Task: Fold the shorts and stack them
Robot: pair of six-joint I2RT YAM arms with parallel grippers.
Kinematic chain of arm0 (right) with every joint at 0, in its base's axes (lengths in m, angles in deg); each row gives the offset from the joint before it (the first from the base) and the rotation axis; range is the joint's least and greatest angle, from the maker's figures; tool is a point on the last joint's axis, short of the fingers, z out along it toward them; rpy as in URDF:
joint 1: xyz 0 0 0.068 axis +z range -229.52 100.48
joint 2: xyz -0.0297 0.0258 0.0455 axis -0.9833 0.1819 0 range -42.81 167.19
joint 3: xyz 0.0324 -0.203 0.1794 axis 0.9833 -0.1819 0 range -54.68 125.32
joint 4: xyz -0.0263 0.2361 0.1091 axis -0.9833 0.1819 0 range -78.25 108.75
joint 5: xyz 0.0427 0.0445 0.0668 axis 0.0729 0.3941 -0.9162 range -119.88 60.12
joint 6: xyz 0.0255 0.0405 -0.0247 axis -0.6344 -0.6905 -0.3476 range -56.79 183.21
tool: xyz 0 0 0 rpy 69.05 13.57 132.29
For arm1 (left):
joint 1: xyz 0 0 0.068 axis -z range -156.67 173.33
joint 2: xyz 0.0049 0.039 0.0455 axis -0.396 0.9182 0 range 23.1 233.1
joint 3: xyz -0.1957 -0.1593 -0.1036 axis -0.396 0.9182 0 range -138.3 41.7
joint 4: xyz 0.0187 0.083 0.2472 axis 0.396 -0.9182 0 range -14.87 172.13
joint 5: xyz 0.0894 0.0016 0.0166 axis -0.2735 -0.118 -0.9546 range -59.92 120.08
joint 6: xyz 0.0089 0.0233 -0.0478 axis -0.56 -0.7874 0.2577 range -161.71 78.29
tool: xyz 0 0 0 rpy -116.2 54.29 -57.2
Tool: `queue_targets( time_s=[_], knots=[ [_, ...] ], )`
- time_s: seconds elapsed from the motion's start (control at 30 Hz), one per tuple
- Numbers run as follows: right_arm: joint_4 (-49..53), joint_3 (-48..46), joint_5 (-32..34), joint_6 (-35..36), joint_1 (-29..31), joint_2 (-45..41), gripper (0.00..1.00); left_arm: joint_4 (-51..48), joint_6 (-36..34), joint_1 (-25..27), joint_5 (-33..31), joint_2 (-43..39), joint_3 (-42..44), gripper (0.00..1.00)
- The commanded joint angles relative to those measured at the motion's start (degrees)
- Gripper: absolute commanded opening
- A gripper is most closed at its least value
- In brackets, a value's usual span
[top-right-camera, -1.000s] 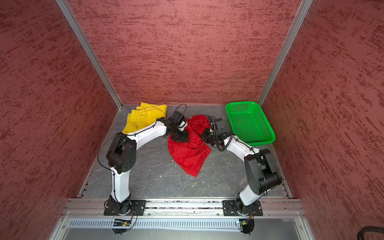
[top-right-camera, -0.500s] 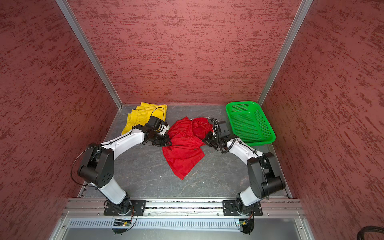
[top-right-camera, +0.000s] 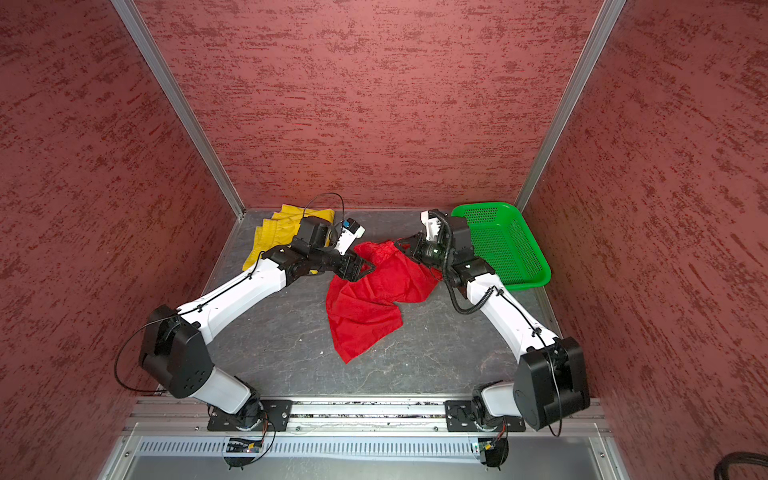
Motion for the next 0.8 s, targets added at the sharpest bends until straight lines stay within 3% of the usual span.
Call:
queue_targets(
  time_s=[0.0, 0.3, 0.5, 0.77],
  knots=[
    [0.41, 2.87, -2.98, 1.23, 0.36, 0.68, 0.0, 4.33, -5.52, 1.6, 2.92, 1.63, -2.07, 0.85],
    [9.97, 0.53, -1.15, 1.62, 1.59, 0.1, 0.0, 2.69, -8.66, 3.49, -0.65, 3.27, -4.35, 0.85],
    [2.58, -3.54, -3.1, -3.84, 3.19, -0.2, 0.0, -2.13, -14.23, 4.06, 0.65, 2.77, -2.57, 0.84],
    [-0.15, -5.64, -4.55, -6.02, 5.03, -0.11, 0.0, 0.28, -14.14, 4.95, 1.3, 5.39, -2.53, 0.57]
  ],
)
